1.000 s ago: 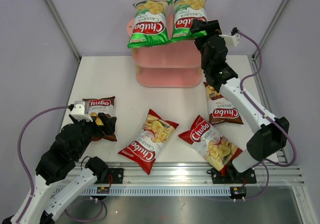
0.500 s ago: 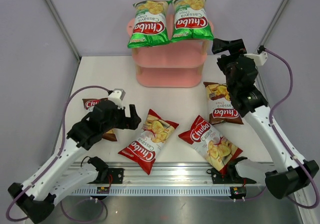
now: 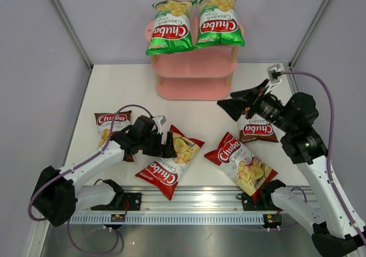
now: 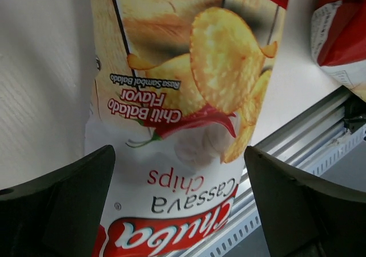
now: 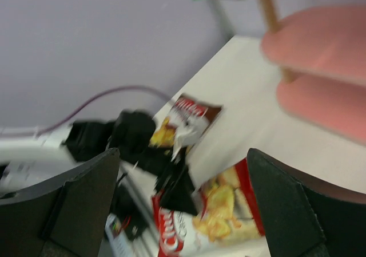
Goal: Place and organize the chips bags onto the shelf
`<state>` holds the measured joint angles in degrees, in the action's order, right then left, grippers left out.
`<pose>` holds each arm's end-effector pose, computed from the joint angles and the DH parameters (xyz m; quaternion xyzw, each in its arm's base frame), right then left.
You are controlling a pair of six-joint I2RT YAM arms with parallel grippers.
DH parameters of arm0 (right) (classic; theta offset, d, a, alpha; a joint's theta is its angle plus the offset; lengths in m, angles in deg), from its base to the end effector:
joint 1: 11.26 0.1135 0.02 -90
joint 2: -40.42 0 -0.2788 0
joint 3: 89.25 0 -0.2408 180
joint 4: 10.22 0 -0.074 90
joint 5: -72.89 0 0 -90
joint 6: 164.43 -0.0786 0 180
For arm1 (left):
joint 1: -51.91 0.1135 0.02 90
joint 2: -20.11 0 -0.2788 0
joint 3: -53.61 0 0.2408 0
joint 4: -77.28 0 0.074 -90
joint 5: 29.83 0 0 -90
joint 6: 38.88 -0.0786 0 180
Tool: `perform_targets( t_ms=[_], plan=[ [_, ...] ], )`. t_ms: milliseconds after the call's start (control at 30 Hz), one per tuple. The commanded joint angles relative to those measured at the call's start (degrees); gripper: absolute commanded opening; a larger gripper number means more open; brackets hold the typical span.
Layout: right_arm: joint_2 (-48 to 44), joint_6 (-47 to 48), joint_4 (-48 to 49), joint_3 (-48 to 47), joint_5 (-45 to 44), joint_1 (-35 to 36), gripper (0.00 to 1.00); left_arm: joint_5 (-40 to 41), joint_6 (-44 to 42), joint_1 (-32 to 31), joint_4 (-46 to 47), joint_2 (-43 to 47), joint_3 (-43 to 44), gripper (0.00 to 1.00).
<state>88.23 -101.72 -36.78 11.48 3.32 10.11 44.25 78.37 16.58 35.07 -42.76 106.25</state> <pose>0.1625 0.0931 0.4584 -0.0961 0.6714 0.4080 0.6112 0.1678 -0.1454 0.2003 0.1105 0.9322 -0.2776 0.2044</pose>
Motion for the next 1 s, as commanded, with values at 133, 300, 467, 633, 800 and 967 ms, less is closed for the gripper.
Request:
perform_targets(
  t_ms=[133, 300, 467, 633, 800, 967],
  plan=[
    [-4.1, 0.8, 8.4, 11.8, 41.6, 0.0, 0.99, -4.1, 2.1, -0.1, 11.6, -8.5, -4.2, 0.99],
    [-8.3, 0.7, 8.7, 16.1, 44.8, 0.0, 0.99, -6.2, 4.2, -0.1, 16.4, -11.4, -6.4, 0.99],
    [-10.2, -0.5, 8.9, 18.9, 42.9, 0.0, 0.99, -2.8, 9.4, -0.2, 20.5, -11.7, -8.8, 0.74],
    [-11.3, 0.0, 7.5, 20.1, 41.2, 0.1, 0.99, 8.0, 13.6, -1.2, 19.1, -6.8, -11.0, 0.40],
    [-9.4, -4.2, 9.8, 24.0, 29.9, 0.0, 0.99, 17.8, 21.2, -1.2, 18.4, 4.5, -13.3, 0.29],
    [-2.5, -23.1, 27.7, 36.9, 22.4, 0.4, 0.99, 24.2, 31.8, -1.3, 19.8, 16.4, -18.4, 0.23]
  ],
)
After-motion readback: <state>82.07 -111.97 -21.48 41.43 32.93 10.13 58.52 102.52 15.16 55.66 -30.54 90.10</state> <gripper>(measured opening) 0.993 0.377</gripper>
